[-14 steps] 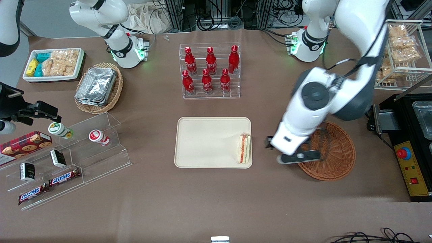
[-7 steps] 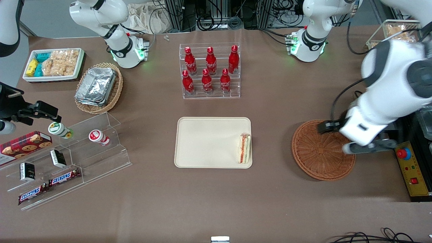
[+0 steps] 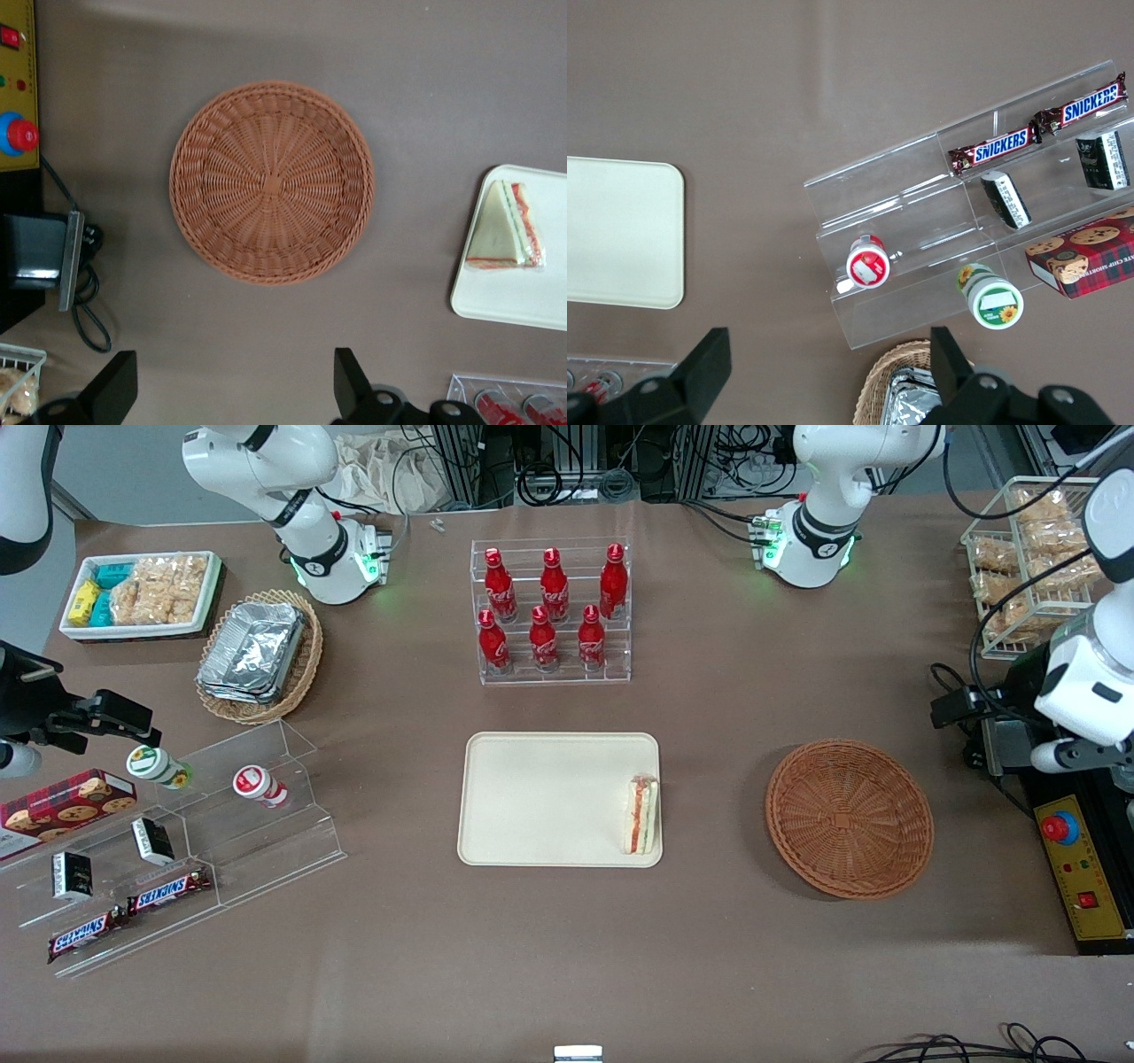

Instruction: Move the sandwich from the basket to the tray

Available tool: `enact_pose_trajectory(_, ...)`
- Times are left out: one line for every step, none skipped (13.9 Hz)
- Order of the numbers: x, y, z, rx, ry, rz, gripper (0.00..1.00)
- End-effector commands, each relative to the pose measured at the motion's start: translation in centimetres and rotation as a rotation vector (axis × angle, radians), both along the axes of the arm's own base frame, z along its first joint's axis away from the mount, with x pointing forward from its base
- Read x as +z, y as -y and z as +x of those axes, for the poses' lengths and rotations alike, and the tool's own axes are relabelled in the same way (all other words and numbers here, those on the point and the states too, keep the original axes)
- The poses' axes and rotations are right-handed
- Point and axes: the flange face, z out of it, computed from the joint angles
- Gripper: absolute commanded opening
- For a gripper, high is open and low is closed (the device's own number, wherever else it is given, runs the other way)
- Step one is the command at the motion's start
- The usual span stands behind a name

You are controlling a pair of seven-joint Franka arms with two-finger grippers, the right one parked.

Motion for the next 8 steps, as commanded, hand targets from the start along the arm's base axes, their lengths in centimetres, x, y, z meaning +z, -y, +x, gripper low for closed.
enact_pose_trajectory(-0.7, 0.8, -2.2, -0.012, 0.013, -0.010, 0.99)
enact_pose_trajectory(-0.4, 1.6, -2.5, -0.025, 0.019, -0.009, 0.99)
enact_pose_trajectory(0.2, 1.1, -2.7, -0.015, 0.028, -0.012, 1.00)
enact_pose_trajectory(0.4, 1.2, -3.0, -0.018, 0.032, -0.014, 1.00)
enact_pose_trajectory(0.2, 0.7, -3.0, -0.011, 0.031, -0.015, 1.00)
enact_pose_trajectory(0.3, 0.6, -2.7, -0.007, 0.037, -0.016, 1.00)
enact_pose_trajectory(0.4, 0.7, -2.1, 0.016, 0.037, -0.020, 1.00)
enact_pose_trajectory(0.7, 0.4, -2.0, 0.022, 0.038, -0.017, 1.00)
